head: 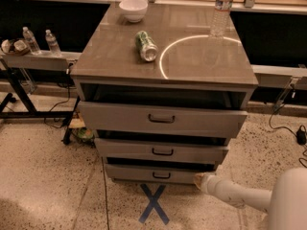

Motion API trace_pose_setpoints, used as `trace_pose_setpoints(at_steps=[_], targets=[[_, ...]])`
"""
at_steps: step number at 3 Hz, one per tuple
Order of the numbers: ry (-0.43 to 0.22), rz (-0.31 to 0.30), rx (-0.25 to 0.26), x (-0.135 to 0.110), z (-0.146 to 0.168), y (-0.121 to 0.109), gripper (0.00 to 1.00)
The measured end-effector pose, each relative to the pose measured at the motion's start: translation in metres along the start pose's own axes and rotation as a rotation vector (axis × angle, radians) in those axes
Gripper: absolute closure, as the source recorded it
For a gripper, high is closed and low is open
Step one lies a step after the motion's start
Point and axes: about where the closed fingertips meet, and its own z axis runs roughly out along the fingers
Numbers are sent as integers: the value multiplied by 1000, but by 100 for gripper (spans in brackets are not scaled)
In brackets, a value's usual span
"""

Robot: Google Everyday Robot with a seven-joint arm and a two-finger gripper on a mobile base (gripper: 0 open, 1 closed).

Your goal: Close bottom drawer

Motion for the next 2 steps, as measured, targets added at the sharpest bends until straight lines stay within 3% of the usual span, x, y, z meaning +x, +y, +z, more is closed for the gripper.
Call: trace_pose_setpoints(at_steps=[1, 2], targets=[[124, -37, -33, 46, -41, 3, 100], [264, -45, -6, 96, -103, -8, 100]])
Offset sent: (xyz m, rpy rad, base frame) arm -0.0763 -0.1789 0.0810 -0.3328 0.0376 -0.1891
